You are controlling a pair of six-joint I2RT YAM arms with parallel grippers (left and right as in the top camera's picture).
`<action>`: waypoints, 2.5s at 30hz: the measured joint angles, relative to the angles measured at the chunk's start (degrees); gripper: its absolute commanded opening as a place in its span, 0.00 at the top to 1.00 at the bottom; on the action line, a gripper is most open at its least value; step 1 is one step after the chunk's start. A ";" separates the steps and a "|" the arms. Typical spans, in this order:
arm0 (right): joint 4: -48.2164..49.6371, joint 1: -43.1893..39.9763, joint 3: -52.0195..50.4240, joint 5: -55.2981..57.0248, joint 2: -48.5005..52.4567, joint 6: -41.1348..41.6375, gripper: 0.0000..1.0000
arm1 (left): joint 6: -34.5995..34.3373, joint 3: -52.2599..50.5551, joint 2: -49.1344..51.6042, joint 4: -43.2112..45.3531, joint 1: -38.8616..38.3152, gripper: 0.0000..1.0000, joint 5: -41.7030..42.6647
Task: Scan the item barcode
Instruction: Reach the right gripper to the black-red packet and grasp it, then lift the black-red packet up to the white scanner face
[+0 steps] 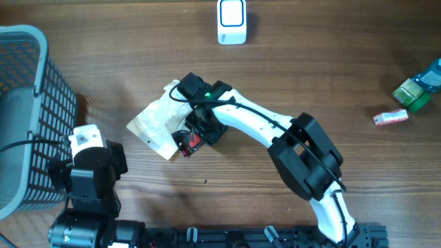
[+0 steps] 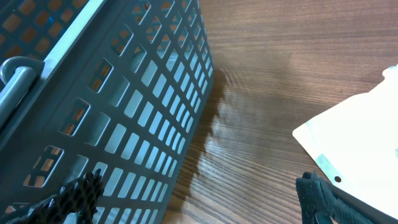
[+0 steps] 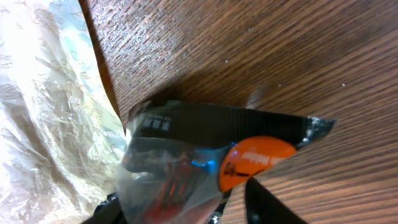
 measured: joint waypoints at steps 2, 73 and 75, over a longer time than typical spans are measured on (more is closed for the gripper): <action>0.00 0.00 0.00 0.09 0.00 0.02 0.68 | 0.00 0.00 0.00 0.00 0.00 0.00 0.00; 78.36 -35.17 -1.05 -77.15 -1.09 7.30 0.95 | 0.00 0.00 0.00 0.00 0.00 0.00 0.00; 78.38 -35.17 -1.05 -77.15 -1.09 7.30 0.95 | 0.00 0.00 0.00 0.00 0.00 0.00 0.00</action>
